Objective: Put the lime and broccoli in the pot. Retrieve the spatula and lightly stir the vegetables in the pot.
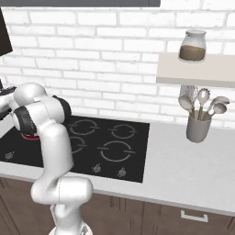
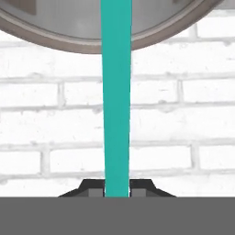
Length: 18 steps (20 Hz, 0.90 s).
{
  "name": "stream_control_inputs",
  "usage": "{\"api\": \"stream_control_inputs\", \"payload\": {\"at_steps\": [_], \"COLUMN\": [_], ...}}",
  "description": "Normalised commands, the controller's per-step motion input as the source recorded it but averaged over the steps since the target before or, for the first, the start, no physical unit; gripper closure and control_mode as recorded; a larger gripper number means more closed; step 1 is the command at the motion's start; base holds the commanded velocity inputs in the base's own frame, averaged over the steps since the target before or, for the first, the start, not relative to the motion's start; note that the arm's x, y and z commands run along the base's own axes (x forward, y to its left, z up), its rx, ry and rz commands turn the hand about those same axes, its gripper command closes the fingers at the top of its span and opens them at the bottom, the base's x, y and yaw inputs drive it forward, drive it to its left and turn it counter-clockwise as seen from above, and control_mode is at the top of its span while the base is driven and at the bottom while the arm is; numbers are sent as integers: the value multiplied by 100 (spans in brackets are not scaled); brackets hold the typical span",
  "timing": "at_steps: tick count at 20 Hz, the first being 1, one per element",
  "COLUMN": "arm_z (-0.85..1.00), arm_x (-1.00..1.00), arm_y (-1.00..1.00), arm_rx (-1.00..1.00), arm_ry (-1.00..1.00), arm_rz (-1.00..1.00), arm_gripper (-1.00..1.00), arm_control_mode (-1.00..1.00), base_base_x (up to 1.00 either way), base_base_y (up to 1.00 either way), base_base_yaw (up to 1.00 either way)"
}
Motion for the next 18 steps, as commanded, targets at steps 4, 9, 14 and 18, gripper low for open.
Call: {"api": "stream_control_inputs", "payload": {"at_steps": [4, 9, 14, 18], "arm_z": [-44, -25, 0, 10], "arm_x": [29, 45, 33, -30], "arm_y": [0, 0, 0, 14], "arm_rx": [0, 0, 0, 7], "arm_ry": [-1, -4, -8, -2], "arm_rz": [0, 0, 0, 0], "arm_gripper": [100, 100, 100, 100], "arm_control_mode": [-100, -100, -100, -100], "base_base_x": [0, 0, 0, 0], "base_base_y": [0, 0, 0, 0], "base_base_yaw": [0, 0, 0, 0]}}
